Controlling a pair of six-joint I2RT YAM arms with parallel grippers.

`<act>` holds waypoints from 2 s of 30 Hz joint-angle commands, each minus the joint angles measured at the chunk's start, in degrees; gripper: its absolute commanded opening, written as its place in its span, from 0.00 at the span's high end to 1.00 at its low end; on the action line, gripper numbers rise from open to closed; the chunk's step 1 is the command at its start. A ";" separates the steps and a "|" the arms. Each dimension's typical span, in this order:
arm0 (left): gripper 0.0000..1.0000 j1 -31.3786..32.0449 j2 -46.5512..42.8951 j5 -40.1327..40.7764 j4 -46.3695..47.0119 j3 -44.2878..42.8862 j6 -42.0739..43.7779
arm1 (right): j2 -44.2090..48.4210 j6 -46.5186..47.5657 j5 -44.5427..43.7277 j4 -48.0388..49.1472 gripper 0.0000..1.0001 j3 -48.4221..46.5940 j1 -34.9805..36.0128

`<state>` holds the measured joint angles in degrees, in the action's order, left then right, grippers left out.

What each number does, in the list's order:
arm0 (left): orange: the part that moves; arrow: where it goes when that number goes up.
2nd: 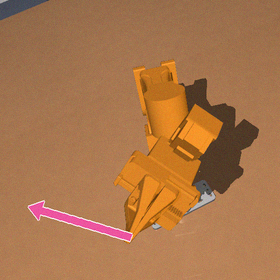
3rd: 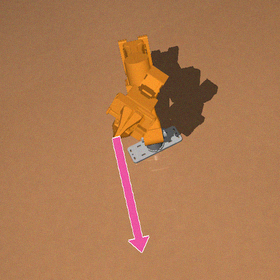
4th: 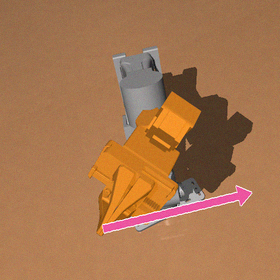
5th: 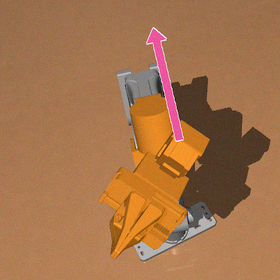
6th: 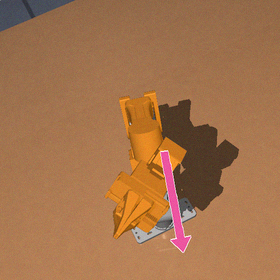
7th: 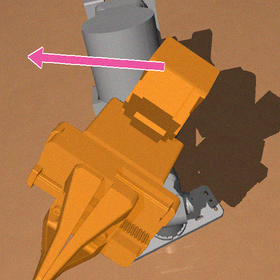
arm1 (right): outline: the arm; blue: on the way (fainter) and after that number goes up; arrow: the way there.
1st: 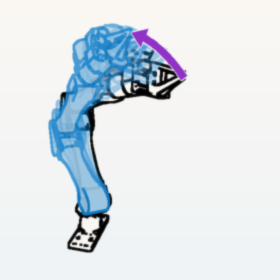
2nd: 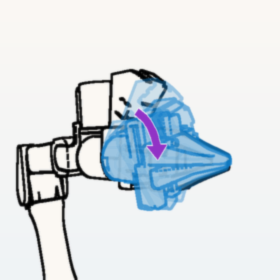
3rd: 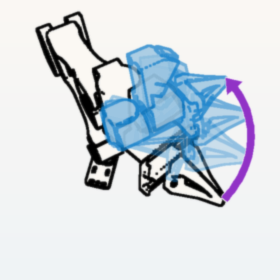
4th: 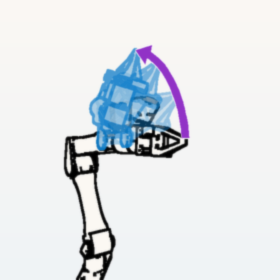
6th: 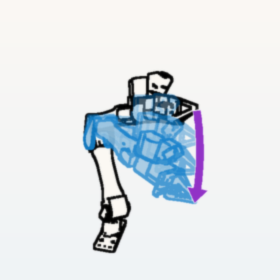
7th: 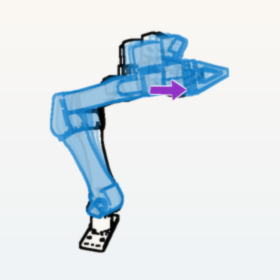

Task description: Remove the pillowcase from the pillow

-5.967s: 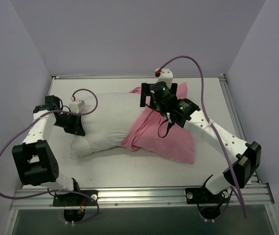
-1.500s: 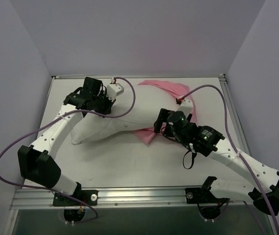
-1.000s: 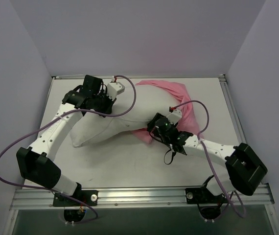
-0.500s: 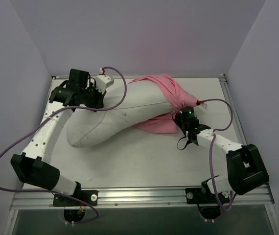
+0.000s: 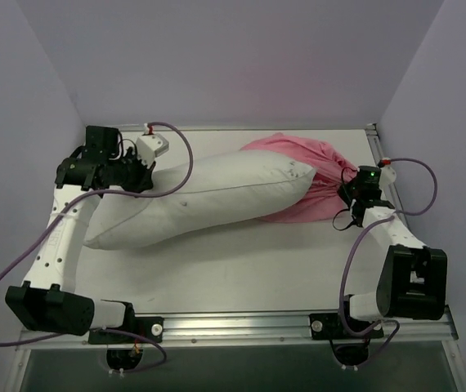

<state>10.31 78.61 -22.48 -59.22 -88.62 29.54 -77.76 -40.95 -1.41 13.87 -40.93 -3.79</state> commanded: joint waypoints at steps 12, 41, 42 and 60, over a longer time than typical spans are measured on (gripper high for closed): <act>0.98 -9.43 -8.56 7.72 1.39 16.37 8.17 | -1.17 9.30 -9.32 -5.08 1.00 -11.97 -8.78; 0.06 -9.78 -6.01 -2.48 -7.12 7.43 7.81 | -5.58 21.35 -14.75 -35.92 0.00 -37.22 1.50; 0.06 -9.78 -7.66 -2.57 -8.79 6.71 8.25 | -4.52 21.44 -15.81 -36.36 0.00 -36.34 2.46; 0.06 -13.20 -24.02 23.71 5.96 23.84 -10.92 | 23.17 20.12 -6.16 -36.81 0.00 -14.45 2.83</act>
<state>-1.67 58.26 -4.32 -58.63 -65.95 22.59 -57.76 -20.53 -10.98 -23.75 -57.23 -1.04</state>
